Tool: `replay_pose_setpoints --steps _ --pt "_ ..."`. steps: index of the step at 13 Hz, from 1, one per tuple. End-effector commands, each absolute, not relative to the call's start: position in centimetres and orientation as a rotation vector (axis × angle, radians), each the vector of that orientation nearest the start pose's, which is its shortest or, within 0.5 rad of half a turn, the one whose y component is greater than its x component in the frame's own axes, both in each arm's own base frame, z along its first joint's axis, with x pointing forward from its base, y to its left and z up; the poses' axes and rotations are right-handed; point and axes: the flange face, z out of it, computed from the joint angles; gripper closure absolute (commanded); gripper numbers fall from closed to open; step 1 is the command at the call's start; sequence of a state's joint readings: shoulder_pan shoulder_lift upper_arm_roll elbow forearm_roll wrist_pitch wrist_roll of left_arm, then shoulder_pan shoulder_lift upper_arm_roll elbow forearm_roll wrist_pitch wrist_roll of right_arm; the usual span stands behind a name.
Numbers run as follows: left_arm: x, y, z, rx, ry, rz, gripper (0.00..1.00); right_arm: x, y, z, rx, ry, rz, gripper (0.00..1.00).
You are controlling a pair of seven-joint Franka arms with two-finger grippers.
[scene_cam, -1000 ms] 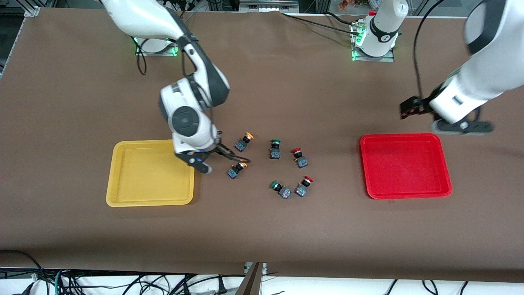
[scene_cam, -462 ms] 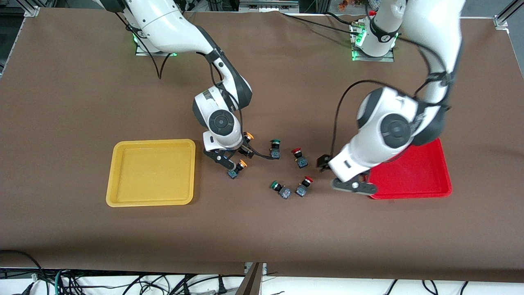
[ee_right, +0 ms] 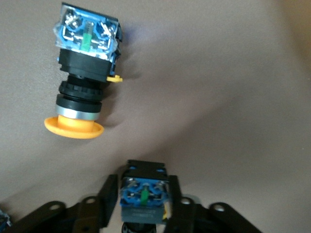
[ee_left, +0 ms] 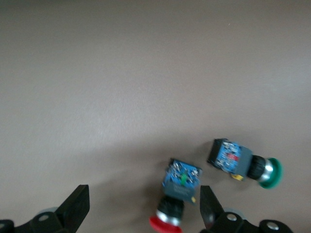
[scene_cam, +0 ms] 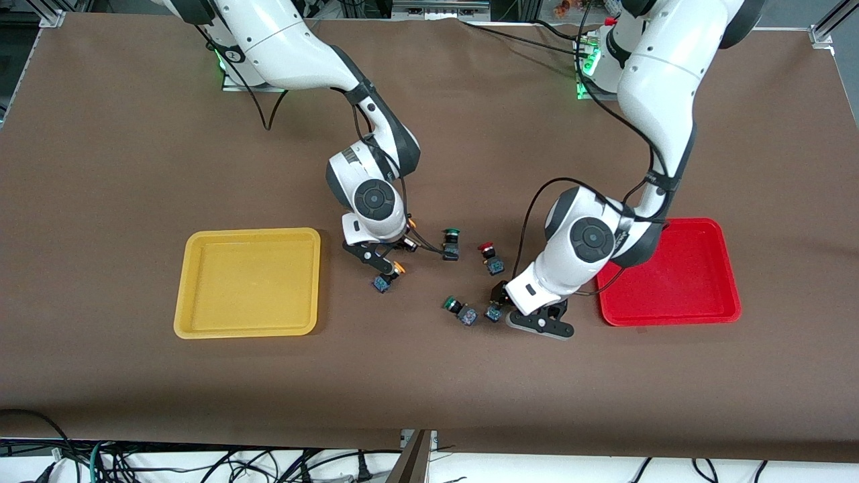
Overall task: Place red and yellow buttons in trays
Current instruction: 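Grasp the orange and red buttons with the right and left grippers, then drop the orange button in the yellow tray while the left gripper carries red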
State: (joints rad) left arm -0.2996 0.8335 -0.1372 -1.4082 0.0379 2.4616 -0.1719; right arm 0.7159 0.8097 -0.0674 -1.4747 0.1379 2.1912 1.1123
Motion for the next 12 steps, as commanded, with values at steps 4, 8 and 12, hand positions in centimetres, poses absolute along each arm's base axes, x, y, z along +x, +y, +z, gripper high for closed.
replay_pose_setpoints --steps 4,8,12 --pt "67.0 -33.8 18.6 -3.197 0.532 -0.338 0.0 63.5 25.8 28.4 -3.125 0.459 0.433 1.0" --pt "66.4 -34.0 17.8 -3.167 0.576 -0.32 0.71 67.4 9.5 25.3 -3.094 0.283 0.5 1.0" --pt "67.1 -32.8 20.7 -3.157 0.565 -0.315 1.0 68.0 1.0 20.3 -3.076 0.258 0.509 1.0"
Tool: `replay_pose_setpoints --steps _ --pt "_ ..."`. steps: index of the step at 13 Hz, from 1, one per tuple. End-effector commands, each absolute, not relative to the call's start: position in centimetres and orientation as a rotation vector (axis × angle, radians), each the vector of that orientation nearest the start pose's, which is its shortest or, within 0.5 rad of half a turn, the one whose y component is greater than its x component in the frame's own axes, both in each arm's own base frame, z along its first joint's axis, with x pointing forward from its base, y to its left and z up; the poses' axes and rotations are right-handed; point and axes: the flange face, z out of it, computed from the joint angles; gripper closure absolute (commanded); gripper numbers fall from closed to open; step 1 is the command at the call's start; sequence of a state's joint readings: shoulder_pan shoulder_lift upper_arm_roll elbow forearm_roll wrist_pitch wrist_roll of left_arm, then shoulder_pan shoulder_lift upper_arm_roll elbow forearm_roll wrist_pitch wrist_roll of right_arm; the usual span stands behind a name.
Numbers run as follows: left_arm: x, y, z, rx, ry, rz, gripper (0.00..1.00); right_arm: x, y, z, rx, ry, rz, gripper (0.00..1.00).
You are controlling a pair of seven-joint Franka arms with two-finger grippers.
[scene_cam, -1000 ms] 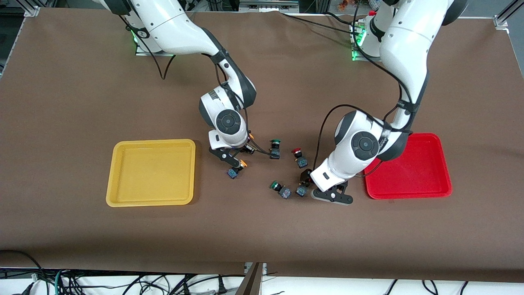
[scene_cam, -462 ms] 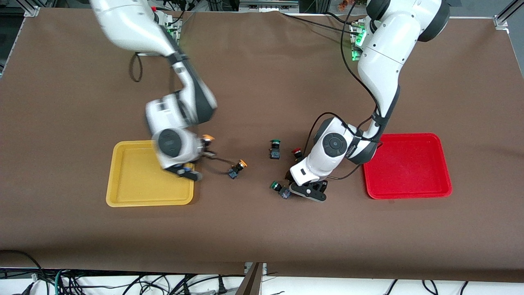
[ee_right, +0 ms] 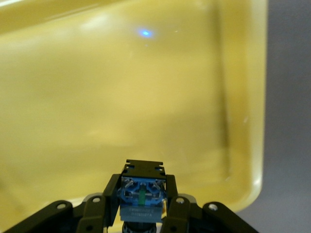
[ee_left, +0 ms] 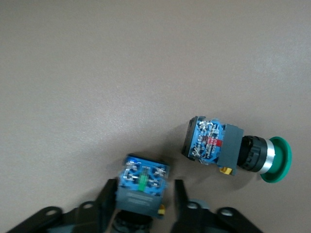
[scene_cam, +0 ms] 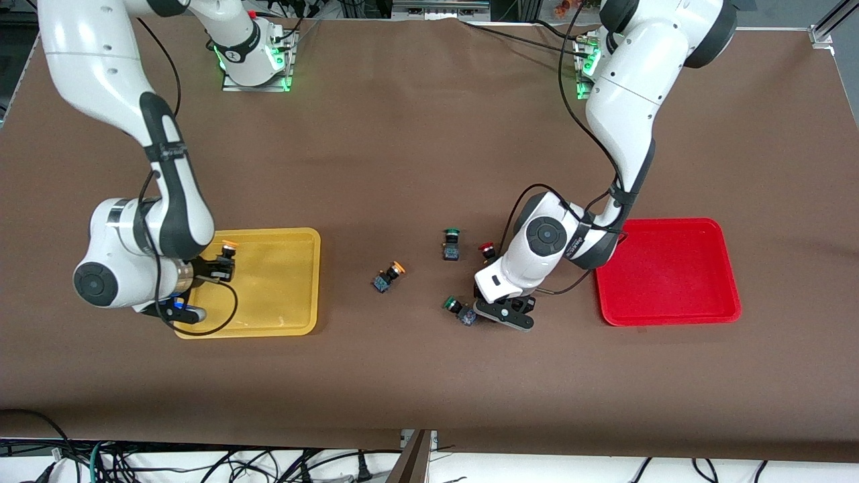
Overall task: Place red and yellow buttons in trays
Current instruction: 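Drop the orange button in the yellow tray while the left gripper carries red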
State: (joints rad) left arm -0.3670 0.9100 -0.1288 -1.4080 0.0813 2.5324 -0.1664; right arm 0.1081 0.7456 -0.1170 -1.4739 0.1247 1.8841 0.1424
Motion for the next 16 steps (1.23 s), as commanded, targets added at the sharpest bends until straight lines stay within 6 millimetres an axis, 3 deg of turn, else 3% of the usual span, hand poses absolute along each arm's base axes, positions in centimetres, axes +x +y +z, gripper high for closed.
replay_pose_setpoints --steps 1,2,3,4,5,6,8,9,10,13,15,16 --pt "67.7 -31.6 23.0 -3.139 0.584 -0.288 1.0 68.0 0.9 19.4 -3.079 0.261 0.506 0.86" --pt "68.3 -29.6 25.4 -3.1 0.682 -0.246 1.0 68.2 0.9 19.5 -3.086 0.254 0.492 0.12" --pt "68.7 -26.8 27.9 -3.068 0.783 -0.15 1.0 68.3 1.1 20.2 -3.081 0.251 0.49 0.0" --pt "68.2 -24.9 29.7 -3.027 0.888 -0.018 1.0 68.5 3.0 21.0 -3.068 0.238 0.47 0.0" --pt "67.3 -23.5 31.1 -2.979 0.993 0.133 1.0 68.8 6.8 23.1 -3.055 0.198 0.431 0.0" --pt "66.2 -22.1 32.0 -2.914 1.103 0.291 1.0 68.7 11.3 24.2 -3.052 0.271 0.411 0.0" --pt "64.9 -17.3 32.0 -2.832 1.264 0.588 1.0 67.6 19.4 24.6 -3.057 0.568 0.354 0.0" --pt "65.2 -14.3 32.2 -2.787 1.316 0.638 1.0 67.0 23.9 25.1 -3.04 0.669 0.256 0.0" --pt "65.0 -12.2 31.1 -2.742 1.402 0.676 1.0 66.4 27.0 25.2 -3.016 0.739 0.199 0.0" --pt "61.9 -11.8 27.7 -2.64 1.493 0.625 1.0 65.2 33.4 24.2 -2.881 0.971 0.036 0.0" --pt "59.8 -8.5 25.3 -2.667 1.478 0.523 1.0 65.1 35.8 23.4 -2.779 1.079 -0.064 0.0" --pt "59.3 -8.5 24.6 -2.667 1.492 0.475 1.0 64.8 36.4 22.8 -2.776 1.073 -0.07 0.0"
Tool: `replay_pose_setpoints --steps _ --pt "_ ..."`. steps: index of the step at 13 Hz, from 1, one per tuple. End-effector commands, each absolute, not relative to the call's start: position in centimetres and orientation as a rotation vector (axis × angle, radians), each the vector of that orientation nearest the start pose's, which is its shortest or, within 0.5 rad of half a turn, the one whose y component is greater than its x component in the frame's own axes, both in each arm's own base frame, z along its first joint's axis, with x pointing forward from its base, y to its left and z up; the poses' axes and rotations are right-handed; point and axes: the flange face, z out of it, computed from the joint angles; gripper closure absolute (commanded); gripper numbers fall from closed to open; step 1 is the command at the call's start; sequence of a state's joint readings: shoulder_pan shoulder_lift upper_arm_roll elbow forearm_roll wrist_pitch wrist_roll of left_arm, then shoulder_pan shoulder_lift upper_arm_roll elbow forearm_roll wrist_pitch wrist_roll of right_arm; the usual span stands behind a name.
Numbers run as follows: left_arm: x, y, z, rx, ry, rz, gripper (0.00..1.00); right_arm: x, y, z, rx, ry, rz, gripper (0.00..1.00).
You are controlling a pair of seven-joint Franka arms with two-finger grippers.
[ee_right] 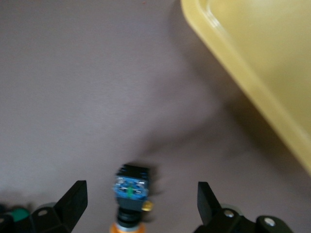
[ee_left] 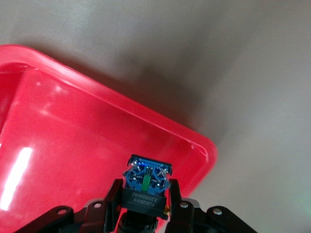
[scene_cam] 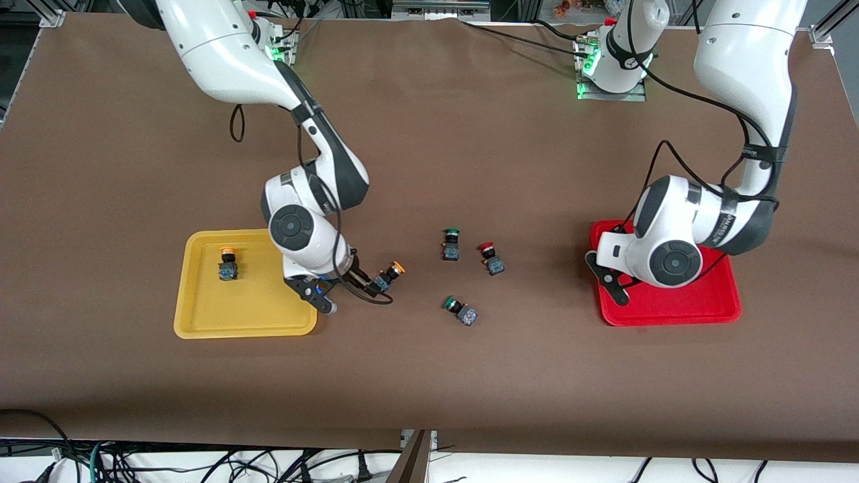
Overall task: Place red and yellow buttons in trays
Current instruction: 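Release the red button into the red tray while the right gripper grasps orange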
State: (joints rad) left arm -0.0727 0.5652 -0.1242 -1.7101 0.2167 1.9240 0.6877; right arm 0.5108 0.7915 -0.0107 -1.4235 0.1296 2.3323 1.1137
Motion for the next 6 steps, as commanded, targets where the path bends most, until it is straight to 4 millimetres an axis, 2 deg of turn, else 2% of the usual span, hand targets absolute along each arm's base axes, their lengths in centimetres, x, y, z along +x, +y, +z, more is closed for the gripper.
replay_pose_setpoints --steps 1,2,3,4,5,6 --pt "58.9 -8.9 23.8 -2.664 1.505 0.457 0.82 64.6 37.1 22.1 -2.779 1.06 -0.077 0.0" --pt "58.7 -9.5 23.4 -2.662 1.507 0.436 0.2 64.0 38.2 21.2 -2.79 1.042 -0.074 0.0" --pt "58.7 -9.8 23.4 -2.658 1.516 0.431 0.0 63.7 39.0 20.4 -2.799 1.028 -0.076 0.0" --pt "58.8 -9.8 23.7 -2.656 1.519 0.424 0.0 63.4 39.4 19.6 -2.808 1.015 -0.078 0.0" --pt "59.0 -9.9 24.8 -2.656 1.512 0.401 0.0 63.3 39.6 18.9 -2.81 1.008 -0.089 0.02" --pt "59.1 -10.7 26.6 -2.663 1.501 0.365 0.0 63.0 39.9 18.3 -2.814 0.996 -0.093 0.23"
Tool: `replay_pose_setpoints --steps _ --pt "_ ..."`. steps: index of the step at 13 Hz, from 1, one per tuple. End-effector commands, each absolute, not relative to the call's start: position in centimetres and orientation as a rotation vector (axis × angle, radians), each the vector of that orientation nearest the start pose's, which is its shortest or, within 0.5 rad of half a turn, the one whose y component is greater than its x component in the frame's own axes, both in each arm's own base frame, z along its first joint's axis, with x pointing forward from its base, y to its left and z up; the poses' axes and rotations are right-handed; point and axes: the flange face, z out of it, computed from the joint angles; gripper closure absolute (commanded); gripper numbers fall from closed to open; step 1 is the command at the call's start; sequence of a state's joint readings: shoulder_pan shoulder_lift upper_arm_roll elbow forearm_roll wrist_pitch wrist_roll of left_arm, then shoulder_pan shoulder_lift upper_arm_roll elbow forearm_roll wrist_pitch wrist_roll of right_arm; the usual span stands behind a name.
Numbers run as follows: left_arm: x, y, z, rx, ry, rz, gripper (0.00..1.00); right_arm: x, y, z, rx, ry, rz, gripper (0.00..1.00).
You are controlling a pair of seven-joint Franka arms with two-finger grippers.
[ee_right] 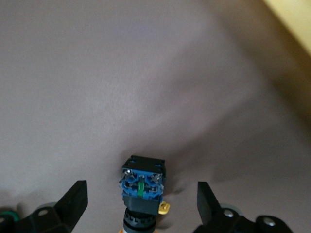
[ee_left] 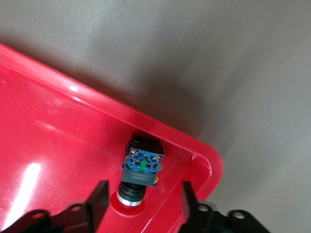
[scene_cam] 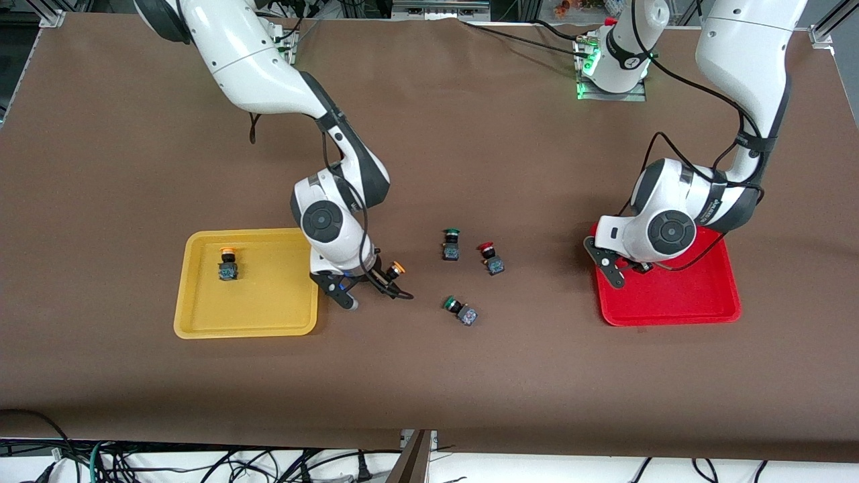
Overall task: Place red and yellow buttons in trays
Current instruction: 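Release the red button into the red tray while the right gripper grasps orange, then carry the second orange button to the yellow tray while the left gripper returns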
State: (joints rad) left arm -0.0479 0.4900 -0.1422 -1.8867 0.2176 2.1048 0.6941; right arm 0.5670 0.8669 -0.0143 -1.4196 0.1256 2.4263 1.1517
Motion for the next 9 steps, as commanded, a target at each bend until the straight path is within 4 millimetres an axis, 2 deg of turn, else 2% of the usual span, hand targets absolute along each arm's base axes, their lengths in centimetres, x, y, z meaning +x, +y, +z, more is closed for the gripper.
replay_pose_setpoints --steps 1,2,4,5,7,8,9 --pt "59.1 -12.1 28.4 -2.693 1.466 0.334 0.0 62.8 40.1 17.8 -2.82 0.986 -0.094 0.86" --pt "59.5 -13.6 30.1 -2.81 1.312 0.315 0.0 62.9 40.0 18.1 -2.825 0.971 -0.098 1.0" --pt "59.8 -17.9 32.0 -3.049 0.959 0.277 0.0 63.5 38.8 19.4 -2.881 0.927 -0.093 1.0" --pt "61.0 -20.3 32.3 -3.132 0.79 0.216 0.0 64.2 36.9 20.4 -2.96 0.884 -0.034 1.0" --pt "63.4 -27.7 30.9 -3.224 0.523 0.125 0.0 67.1 31.9 26.0 -3.044 0.721 0.116 1.0" --pt "63.4 -30.9 29.4 -3.231 0.397 0.127 0.0 68.0 28.5 26.7 -3.086 0.637 0.208 1.0" --pt "63.0 -32.7 27.2 -3.222 0.308 0.118 0.0 68.7 25.1 27.4 -3.113 0.51 0.268 1.0"
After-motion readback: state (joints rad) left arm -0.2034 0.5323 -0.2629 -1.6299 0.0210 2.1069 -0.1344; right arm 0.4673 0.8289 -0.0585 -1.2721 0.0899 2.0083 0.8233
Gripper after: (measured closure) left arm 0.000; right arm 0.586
